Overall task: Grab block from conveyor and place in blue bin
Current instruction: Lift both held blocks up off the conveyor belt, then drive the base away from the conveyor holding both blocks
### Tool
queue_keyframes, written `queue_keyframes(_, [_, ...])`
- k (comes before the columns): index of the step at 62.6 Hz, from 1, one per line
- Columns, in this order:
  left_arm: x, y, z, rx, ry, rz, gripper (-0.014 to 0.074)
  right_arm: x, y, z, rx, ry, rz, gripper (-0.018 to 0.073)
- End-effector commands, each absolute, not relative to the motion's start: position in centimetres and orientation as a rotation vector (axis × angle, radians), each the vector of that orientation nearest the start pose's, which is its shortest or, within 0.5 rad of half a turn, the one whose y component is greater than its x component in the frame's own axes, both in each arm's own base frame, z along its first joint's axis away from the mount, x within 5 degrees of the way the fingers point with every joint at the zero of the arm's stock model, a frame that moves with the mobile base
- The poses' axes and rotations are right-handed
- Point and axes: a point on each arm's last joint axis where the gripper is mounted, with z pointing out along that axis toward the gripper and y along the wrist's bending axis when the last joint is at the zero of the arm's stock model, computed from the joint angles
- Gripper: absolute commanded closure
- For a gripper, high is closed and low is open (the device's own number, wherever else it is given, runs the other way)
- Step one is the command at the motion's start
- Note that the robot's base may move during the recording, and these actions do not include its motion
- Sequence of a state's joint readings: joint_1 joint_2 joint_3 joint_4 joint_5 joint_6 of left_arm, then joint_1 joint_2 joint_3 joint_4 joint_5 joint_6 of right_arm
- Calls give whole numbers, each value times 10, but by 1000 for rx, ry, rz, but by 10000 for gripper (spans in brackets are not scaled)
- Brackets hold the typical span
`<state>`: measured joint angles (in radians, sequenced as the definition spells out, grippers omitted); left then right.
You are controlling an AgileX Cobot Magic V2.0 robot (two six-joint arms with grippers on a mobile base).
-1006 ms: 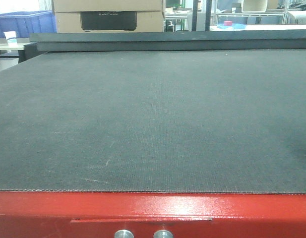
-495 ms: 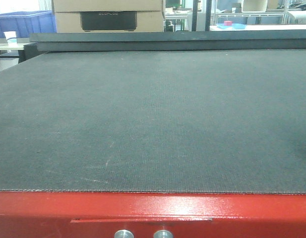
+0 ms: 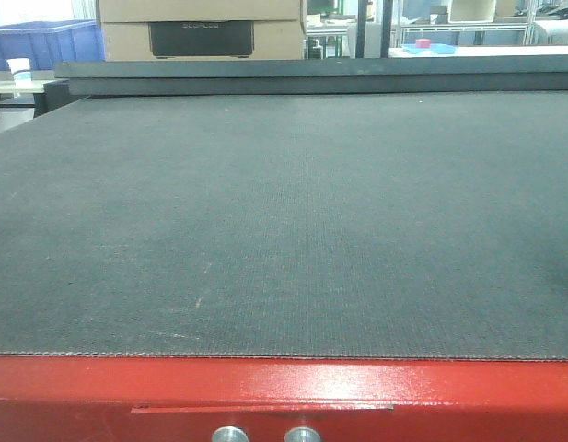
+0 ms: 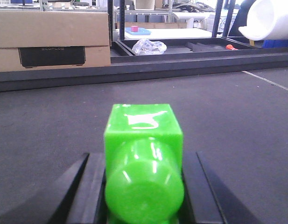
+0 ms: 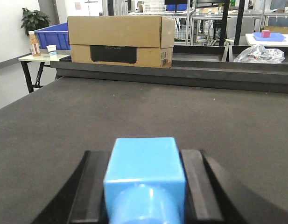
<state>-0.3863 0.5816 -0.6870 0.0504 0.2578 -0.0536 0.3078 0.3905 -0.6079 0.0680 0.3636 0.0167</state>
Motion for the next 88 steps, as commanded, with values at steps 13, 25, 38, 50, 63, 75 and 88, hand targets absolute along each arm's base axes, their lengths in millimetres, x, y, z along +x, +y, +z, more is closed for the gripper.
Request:
queue_keyframes(13, [107, -43, 376, 307, 1591, -291, 707, 71, 25, 361, -213, 1597, 307, 711])
queue_keyframes(25, [107, -43, 376, 307, 1591, -291, 707, 71, 25, 361, -213, 1597, 307, 711])
queue_keyframes(38, [107, -43, 376, 307, 1591, -291, 707, 71, 25, 361, -213, 1597, 307, 711])
queue_keyframes(50, [107, -43, 376, 307, 1591, -291, 707, 71, 25, 361, -213, 1597, 307, 711])
queue_keyframes(63, [107, -43, 376, 307, 1591, -291, 707, 71, 25, 361, -213, 1597, 307, 711])
queue_keyframes(75, [107, -43, 376, 307, 1591, -291, 707, 71, 25, 361, -213, 1597, 307, 711])
queue_keyframes(88, [107, -43, 376, 307, 1591, -291, 707, 71, 25, 361, -213, 1597, 307, 711])
